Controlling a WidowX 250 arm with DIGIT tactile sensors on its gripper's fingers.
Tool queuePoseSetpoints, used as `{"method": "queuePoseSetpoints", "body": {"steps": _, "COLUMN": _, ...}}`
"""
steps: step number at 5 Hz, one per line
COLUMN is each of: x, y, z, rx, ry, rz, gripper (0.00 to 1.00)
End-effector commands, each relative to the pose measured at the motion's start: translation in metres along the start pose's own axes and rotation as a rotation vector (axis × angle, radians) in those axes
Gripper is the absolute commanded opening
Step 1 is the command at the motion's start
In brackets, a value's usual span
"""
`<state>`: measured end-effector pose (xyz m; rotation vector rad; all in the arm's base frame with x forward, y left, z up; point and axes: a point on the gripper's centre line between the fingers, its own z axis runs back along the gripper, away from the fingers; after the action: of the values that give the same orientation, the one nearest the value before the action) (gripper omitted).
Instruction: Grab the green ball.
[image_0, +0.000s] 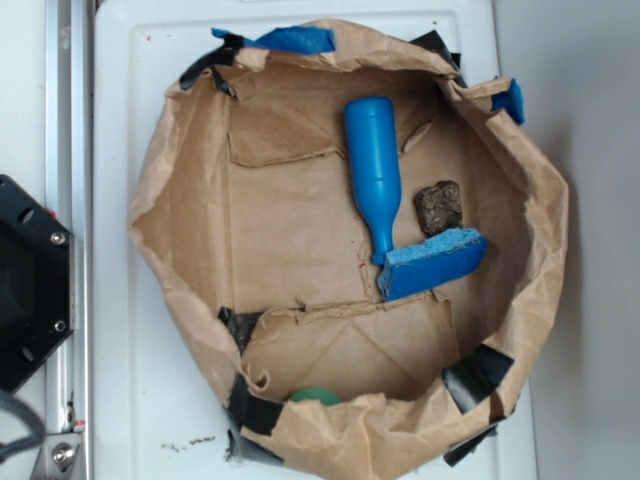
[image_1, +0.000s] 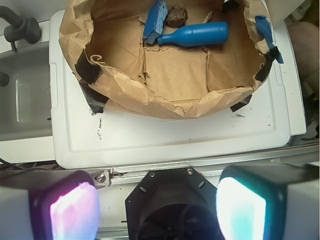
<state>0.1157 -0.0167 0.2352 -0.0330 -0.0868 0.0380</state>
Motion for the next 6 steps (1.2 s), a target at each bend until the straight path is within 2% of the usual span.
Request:
{"method": "queuePoseSetpoints", "body": {"steps": 1, "x": 0.000, "y": 0.000, "z": 0.000, "rx": 0.000, "ry": 0.000, "rz": 0.000, "gripper": 1.00}}
{"method": "queuePoseSetpoints", "body": {"steps": 3, "x": 0.055, "y": 0.006, "z": -0.005, "rx": 0.028, "ry": -0.026, "rz": 0.009, "gripper": 1.00}}
{"method": "queuePoseSetpoints", "body": {"steps": 5, "x": 0.090, "y": 0.009, "z": -0.027, "rx": 0.012, "ry": -0.024, "rz": -0.001, "gripper": 1.00}}
{"method": "queuePoseSetpoints", "body": {"steps": 6, "x": 0.108, "y": 0.015, "z": -0.038, "rx": 0.026, "ry": -0.031, "rz": -0.013, "gripper": 1.00}}
